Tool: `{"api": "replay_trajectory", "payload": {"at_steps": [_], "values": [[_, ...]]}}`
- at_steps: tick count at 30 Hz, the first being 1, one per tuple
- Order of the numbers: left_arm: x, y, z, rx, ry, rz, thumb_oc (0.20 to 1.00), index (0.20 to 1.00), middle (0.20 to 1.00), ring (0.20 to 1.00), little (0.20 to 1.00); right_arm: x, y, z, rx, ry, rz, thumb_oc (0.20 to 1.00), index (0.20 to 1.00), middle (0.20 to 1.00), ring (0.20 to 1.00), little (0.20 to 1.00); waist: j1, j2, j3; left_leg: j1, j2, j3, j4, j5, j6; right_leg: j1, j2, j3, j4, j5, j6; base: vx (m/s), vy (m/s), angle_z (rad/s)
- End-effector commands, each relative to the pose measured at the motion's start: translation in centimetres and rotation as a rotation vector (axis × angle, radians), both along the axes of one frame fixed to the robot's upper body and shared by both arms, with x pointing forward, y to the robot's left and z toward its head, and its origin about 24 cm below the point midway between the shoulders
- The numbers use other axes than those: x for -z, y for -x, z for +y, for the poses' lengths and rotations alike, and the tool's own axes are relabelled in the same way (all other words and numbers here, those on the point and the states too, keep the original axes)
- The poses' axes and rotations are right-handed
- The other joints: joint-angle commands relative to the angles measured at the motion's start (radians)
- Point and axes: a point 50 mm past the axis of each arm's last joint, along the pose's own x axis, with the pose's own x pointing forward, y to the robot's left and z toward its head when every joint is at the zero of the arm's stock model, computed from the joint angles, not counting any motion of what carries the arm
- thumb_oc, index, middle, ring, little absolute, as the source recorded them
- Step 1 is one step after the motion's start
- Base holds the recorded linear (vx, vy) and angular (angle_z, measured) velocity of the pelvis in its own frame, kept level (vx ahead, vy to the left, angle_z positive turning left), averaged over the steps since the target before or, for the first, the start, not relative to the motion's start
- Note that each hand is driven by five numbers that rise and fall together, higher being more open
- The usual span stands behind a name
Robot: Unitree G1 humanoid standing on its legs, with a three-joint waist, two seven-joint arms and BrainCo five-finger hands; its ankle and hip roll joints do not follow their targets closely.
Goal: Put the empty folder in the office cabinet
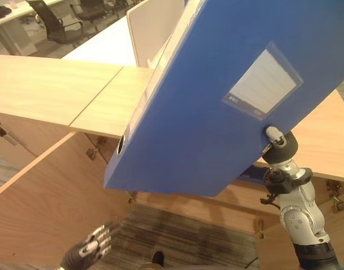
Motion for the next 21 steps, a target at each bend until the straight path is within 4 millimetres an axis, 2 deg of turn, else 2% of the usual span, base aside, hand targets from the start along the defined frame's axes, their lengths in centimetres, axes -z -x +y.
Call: {"api": "replay_trajectory", "payload": {"at_steps": [1,5,9,10,13,16,17,20,21], "values": [[-0.6,-1.5,0.9,0.146,-0.163,-0.063,1.0,1.0,1.0,1.0,1.0,-2.2,-0.1,1.6,-0.086,0.063,-0.131,0.2,0.2,0.2,0.2,0.2,0.024,-0.016,-0.018,0.04,0.077,0.044,0.013,-0.055,-0.01,-0.097,-0.091,0.041,0.091,-0.011,0.101,-0.02,0.009,0.07],[1.9,-1.2,0.8,0.146,-0.329,-0.014,1.0,1.0,1.0,1.0,1.0,-1.6,0.0,2.4,-0.108,0.172,-0.126,0.2,0.2,0.2,0.2,0.2,0.026,-0.019,-0.013,0.034,0.073,0.043,0.013,-0.055,-0.009,-0.104,-0.092,0.039,0.092,-0.011,0.099,-0.01,0.004,0.02],[5.3,-0.9,0.3,0.116,-0.556,0.078,1.0,1.0,1.0,1.0,1.0,-0.1,-0.8,2.3,0.002,0.38,-0.111,0.2,0.2,0.2,0.2,0.2,0.025,-0.027,-0.005,0.033,0.073,0.041,0.013,-0.058,-0.014,-0.107,-0.093,0.038,0.091,-0.008,0.098,0.0,0.0,0.0],[5.3,-0.9,0.2,0.116,-0.556,0.077,1.0,1.0,1.0,1.0,1.0,-0.1,-0.8,2.3,0.002,0.382,-0.113,0.2,0.2,0.2,0.2,0.2,0.025,-0.026,-0.004,0.033,0.073,0.041,0.013,-0.058,-0.014,-0.107,-0.093,0.038,0.091,-0.008,0.098,0.0,0.0,0.0],[7.1,-1.0,-1.0,0.118,-0.568,0.147,1.0,1.0,1.0,1.0,1.0,2.3,-1.8,2.0,0.081,0.55,-0.057,0.2,0.2,0.2,0.2,0.2,0.021,-0.025,0.002,0.035,0.072,0.039,0.013,-0.061,-0.015,-0.106,-0.093,0.035,0.09,-0.01,0.099,0.0,0.0,0.0],[8.0,-0.7,-1.6,0.165,-0.608,0.186,1.0,1.0,1.0,1.0,1.0,4.8,-2.1,1.8,0.143,0.72,-0.023,0.2,0.2,0.2,0.2,0.2,0.022,-0.023,0.009,0.035,0.071,0.038,0.013,-0.063,-0.015,-0.105,-0.095,0.031,0.091,-0.011,0.1,0.0,0.0,0.0],[8.1,-0.7,-1.7,0.164,-0.608,0.185,1.0,1.0,1.0,1.0,1.0,4.8,-2.2,1.8,0.145,0.721,-0.025,0.2,0.2,0.2,0.2,0.2,0.021,-0.022,0.009,0.035,0.071,0.038,0.013,-0.063,-0.016,-0.104,-0.095,0.03,0.091,-0.011,0.1,0.0,0.0,0.0],[8.7,-0.5,-2.0,0.16,-0.632,0.221,1.0,1.0,1.0,1.0,1.0,6.5,-2.1,1.9,0.203,0.876,-0.046,0.2,0.2,0.2,0.2,0.2,0.019,-0.022,0.015,0.033,0.07,0.034,0.013,-0.062,-0.016,-0.104,-0.095,0.025,0.091,-0.012,0.101,0.0,0.0,0.0],[8.8,-1.0,-2.1,0.163,-0.644,0.217,1.0,1.0,1.0,1.0,1.0,7.8,-2.1,1.9,0.215,0.967,-0.043,0.2,0.2,0.2,0.2,0.2,0.018,-0.023,0.018,0.031,0.07,0.032,0.013,-0.061,-0.017,-0.104,-0.096,0.022,0.091,-0.013,0.1,0.0,0.0,0.0]]}}
